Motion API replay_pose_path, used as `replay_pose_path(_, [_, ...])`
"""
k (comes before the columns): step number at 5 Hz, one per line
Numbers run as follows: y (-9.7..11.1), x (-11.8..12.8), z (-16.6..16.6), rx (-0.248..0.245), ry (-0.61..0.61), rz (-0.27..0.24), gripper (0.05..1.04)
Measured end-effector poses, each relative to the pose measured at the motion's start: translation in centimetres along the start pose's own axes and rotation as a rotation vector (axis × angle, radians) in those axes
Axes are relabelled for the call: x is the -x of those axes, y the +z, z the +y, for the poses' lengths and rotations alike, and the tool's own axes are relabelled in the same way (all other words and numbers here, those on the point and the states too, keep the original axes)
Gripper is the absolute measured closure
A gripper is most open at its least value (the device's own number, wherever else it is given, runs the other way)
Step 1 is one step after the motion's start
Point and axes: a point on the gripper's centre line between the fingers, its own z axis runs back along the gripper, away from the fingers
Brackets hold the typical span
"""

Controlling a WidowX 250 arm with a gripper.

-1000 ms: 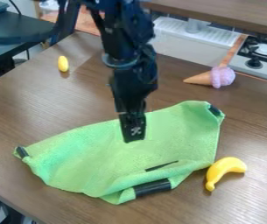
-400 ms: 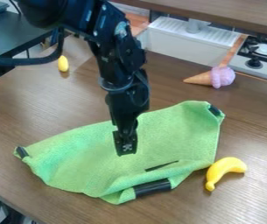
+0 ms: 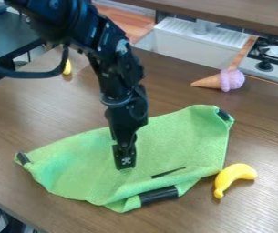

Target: Move the cloth to the center of the table

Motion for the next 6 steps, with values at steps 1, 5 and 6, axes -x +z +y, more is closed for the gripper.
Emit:
replay_pose_path(1, [-0.6,0.0,0.6,0.005,0.013,0.001,0.085])
replay_pose_path(5, [-1.4,0.8,7.2,-0.031,0.175,0.001,0.083])
replay_pose_path(6, [-1.5,1.1,8.3,-0.038,0.197,0.001,0.083])
